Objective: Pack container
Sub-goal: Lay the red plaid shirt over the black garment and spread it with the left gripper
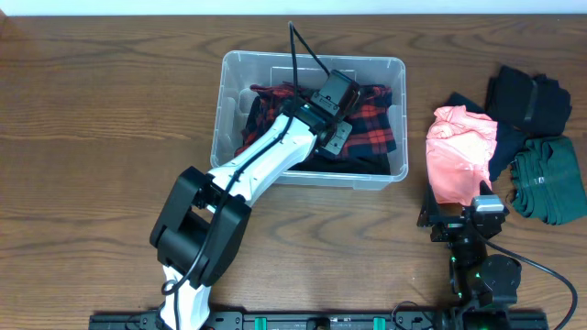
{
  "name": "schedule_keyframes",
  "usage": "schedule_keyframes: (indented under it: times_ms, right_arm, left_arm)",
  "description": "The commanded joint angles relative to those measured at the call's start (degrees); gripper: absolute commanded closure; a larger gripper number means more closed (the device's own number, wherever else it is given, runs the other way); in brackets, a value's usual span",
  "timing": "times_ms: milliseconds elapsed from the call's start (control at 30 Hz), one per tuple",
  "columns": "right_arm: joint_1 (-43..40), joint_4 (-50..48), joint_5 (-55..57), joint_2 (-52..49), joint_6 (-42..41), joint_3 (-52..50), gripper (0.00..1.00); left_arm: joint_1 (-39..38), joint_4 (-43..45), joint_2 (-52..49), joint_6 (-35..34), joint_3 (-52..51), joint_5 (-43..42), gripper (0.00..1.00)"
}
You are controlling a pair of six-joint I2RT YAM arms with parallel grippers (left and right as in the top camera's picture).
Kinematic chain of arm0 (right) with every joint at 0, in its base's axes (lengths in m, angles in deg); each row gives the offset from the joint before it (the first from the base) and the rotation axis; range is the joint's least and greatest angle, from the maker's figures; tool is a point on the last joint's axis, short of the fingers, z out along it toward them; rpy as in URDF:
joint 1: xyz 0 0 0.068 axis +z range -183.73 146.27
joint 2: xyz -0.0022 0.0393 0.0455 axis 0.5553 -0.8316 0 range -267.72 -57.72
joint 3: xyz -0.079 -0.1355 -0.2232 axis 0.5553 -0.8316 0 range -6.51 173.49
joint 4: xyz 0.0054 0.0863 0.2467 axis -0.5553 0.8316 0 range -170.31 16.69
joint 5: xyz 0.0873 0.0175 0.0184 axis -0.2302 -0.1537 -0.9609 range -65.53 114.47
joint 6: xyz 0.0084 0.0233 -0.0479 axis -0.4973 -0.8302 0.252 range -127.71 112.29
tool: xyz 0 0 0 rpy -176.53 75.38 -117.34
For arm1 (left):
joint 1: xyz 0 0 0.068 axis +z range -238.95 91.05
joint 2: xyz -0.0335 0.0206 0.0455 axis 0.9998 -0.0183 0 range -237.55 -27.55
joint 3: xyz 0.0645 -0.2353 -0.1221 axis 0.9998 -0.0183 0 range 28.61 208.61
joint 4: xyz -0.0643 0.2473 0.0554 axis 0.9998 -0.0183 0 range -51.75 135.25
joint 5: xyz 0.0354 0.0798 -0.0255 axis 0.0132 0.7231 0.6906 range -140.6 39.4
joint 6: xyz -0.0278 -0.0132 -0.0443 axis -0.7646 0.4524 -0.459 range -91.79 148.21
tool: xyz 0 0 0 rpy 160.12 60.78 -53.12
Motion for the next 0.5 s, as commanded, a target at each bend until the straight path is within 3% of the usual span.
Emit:
schedule_keyframes:
  times_ms: [0, 300, 400, 433, 467]
  right_arm:
    - [0.4, 0.1, 0.0, 0.2, -0.6, -0.2, 0.01]
    - [0.4, 0.1, 0.0, 0.2, -0.6, -0.2, 0.01]
    - [0.4, 0.1, 0.0, 0.2, -0.6, -0.2, 0.01]
    - [0.4, 0.1, 0.0, 0.2, -0.6, -0.2, 0.01]
    - [0.4, 0.1, 0.0, 0.2, -0.6, -0.2, 0.01]
  left_arm:
    - [0.2, -1.2, -1.8, -5.5, 0.2, 1.1, 0.94]
    - [0.3, -1.7, 6.4, -6.1, 0.3, 1.1, 0.93]
    - [1.0, -2.1, 12.3, -6.1, 0.3, 1.7, 0.71]
    - [1.5, -2.4, 14.6, -6.1, 0.3, 1.8, 0.59]
    - [2.2, -2.8, 16.7, -6.1, 0.3, 1.8, 0.4]
